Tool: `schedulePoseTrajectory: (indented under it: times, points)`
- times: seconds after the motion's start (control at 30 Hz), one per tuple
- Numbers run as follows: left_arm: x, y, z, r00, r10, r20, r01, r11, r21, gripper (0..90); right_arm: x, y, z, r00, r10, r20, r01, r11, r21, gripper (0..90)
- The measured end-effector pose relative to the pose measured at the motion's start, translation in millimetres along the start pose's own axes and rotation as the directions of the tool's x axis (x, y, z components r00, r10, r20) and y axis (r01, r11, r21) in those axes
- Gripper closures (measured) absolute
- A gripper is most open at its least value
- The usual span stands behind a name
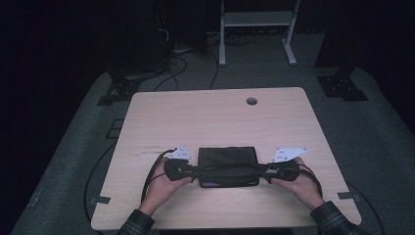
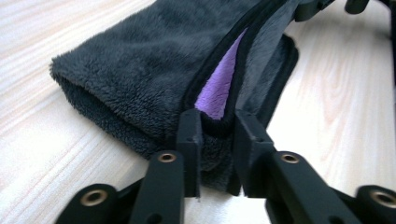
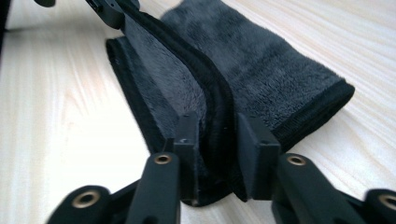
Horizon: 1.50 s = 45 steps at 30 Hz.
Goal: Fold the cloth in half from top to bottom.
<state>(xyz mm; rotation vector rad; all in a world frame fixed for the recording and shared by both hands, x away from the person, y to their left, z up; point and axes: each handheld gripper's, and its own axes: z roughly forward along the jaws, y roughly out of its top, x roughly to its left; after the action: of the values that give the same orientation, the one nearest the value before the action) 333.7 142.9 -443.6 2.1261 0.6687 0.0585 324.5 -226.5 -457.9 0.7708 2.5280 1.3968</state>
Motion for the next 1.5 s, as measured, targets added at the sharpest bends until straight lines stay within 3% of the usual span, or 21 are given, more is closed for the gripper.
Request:
schedulePoseTrajectory:
  times: [0.13,0.3,0.43,0.63,0.73,0.9,1.0,1.1,1.23,1.37,1.5]
  points:
    - [-1.0,6.4,-12.1,1.0,0.001,0.007,-0.001,0.9983,-0.058,70.0,2.4,5.8,-10.6,1.0,0.002,-0.009,-0.003,0.998,-0.058,66.4]
    - [3.4,12.8,-14.4,1.0,0.0,-0.008,0.0,0.9968,-0.079,76.5,1.3,14.3,-16.4,1.0,-0.004,-0.009,0.003,0.995,-0.104,71.1]
    - [6.6,17.2,-3.8,0.9999,-0.007,-0.008,0.006,0.9976,-0.07,79.7,-1.4,15.3,-4.3,1.0,-0.005,-0.004,0.005,0.998,-0.062,77.5]
    - [-7.4,7.4,7.5,0.9992,0.016,0.037,-0.015,0.9997,-0.02,78.0,6.3,10.9,6.3,0.9987,-0.03,-0.042,0.03,1.0,0.004,78.3]
    - [-13.8,-0.2,9.5,0.9991,0.032,0.029,-0.033,0.999,0.029,77.4,10.5,6.1,7.2,0.9975,-0.05,-0.05,0.052,0.998,0.041,78.4]
    - [-20.3,-13.6,14.5,0.9962,0.086,-0.014,-0.084,0.9881,0.129,76.6,17.0,-3.9,11.7,0.9939,-0.1,-0.046,0.105,0.986,0.13,77.9]
    - [-20.7,-16.0,15.0,0.9972,0.074,-0.007,-0.073,0.9904,0.117,74.9,21.2,-7.0,14.5,0.9898,-0.139,-0.033,0.142,0.978,0.153,76.4]
    - [-21.4,-13.6,11.2,0.9972,0.073,-0.017,-0.071,0.9936,0.088,64.1,22.4,-5.6,13.9,0.9895,-0.142,-0.029,0.144,0.979,0.147,67.9]
    - [-17.5,-12.0,2.4,0.9957,0.074,-0.056,-0.072,0.9968,0.034,53.1,18.1,-2.7,8.7,0.992,-0.126,0.009,0.125,0.987,0.099,55.5]
    - [-11.0,-13.6,-4.4,0.9915,0.078,-0.104,-0.079,0.9968,-0.01,46.2,10.9,-1.7,5.2,0.9943,-0.092,0.053,0.089,0.994,0.064,43.6]
    - [-4.2,-16.8,-10.7,0.9834,0.083,-0.161,-0.088,0.9958,-0.025,40.5,3.3,-2.3,1.3,0.9938,-0.058,0.095,0.054,0.998,0.038,36.4]
